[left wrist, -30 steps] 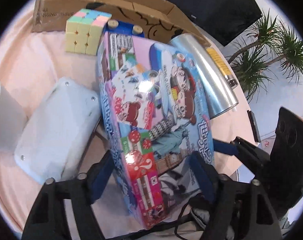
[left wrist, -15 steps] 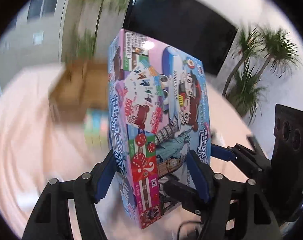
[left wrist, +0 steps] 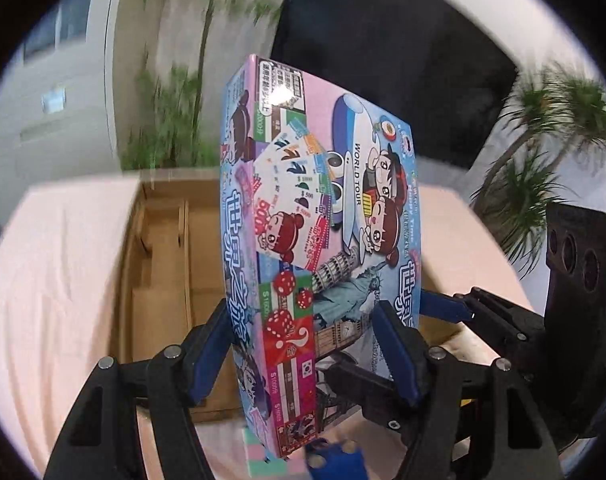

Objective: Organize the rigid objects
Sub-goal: 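Place the game box flat in the cardboard box, open right gripper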

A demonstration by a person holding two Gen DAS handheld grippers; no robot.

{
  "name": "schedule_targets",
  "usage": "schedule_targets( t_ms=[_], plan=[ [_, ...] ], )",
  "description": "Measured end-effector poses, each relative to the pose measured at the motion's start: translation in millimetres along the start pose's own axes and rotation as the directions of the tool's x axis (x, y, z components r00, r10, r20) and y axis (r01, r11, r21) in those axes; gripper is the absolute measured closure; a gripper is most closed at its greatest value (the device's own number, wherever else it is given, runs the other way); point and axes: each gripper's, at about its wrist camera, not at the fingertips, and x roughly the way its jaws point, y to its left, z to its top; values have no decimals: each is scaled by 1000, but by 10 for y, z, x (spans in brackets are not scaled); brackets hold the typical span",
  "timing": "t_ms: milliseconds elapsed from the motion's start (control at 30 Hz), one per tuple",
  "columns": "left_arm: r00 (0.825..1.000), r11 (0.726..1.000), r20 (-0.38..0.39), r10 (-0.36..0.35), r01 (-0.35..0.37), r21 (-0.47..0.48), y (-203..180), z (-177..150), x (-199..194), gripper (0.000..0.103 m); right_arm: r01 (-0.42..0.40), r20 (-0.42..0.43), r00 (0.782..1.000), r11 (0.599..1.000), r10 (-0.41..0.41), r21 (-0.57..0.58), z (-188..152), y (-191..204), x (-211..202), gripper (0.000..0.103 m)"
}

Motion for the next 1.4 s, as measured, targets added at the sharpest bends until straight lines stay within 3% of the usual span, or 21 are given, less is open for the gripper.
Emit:
schedule_targets(
  t_ms=[133, 200, 267, 500, 567, 700, 800, 900, 1000, 1067, 1133, 1200, 1267, 1367, 1400],
  plan=[
    [988, 997, -155, -3, -10, -82, 318, -220, 615, 37, -23, -158, 987, 994, 40, 111, -89, -279, 719, 12],
    [975, 993, -223, 5, -31, -113, 455, -356, 850, 37, -22, -238, 969, 989, 57, 147, -196, -350, 1023, 12],
    [966, 990, -256, 34, -68, -126, 555, -452, 952, 45, -16, -302, 951, 986, 67, 166, -273, -384, 1251, 12],
    [975, 983, -204, 82, -114, -147, 613, -528, 671, 47, -42, -347, 932, 984, 102, 175, -249, -232, 1396, 8],
    [977, 984, -174, 124, -143, -104, 603, -572, 531, 47, -61, -358, 926, 983, 120, 171, -291, -221, 1417, 6],
    [984, 987, -139, 114, -128, -94, 610, -591, 376, 46, -21, -373, 923, 982, 91, 188, -337, -408, 1301, 6],
    [986, 988, -112, 127, -137, -79, 621, -644, 265, 46, -11, -378, 922, 980, 87, 197, -391, -480, 1211, 22],
    [992, 992, -53, 117, -120, -41, 564, -694, 89, 46, 0, -376, 925, 987, 61, 158, -448, -429, 1173, 26],
    [985, 984, 47, 169, -171, 52, 262, -770, -191, 39, -42, -351, 932, 989, 90, 142, -548, -340, 926, 26],
    [972, 977, 130, 196, -205, 59, 102, -845, -438, 15, 7, -272, 962, 997, 16, 82, -619, -280, 425, 6],
    [965, 986, 204, 163, -166, -4, 6, -973, -679, 13, 97, -141, 986, 995, -92, 26, -752, -287, -279, 1],
    [985, 998, 163, 57, -52, -32, -104, -1150, -728, 13, 123, -71, 990, 992, -120, 34, -1022, -361, -869, 1],
    [997, 998, 69, -19, 22, -52, -205, -1297, -603, 13, 122, -68, 991, 989, -116, 81, -1314, -453, -1220, 1],
    [985, 983, -56, -161, 155, -97, -361, -1485, -310, 13, 179, -131, 977, 981, -169, 73, -1701, -540, -1397, 10],
    [978, 976, -78, -195, 186, -113, -395, -1523, -244, 13, 204, -161, 968, 977, -191, 69, -1837, -571, -1390, 18]
  ],
)
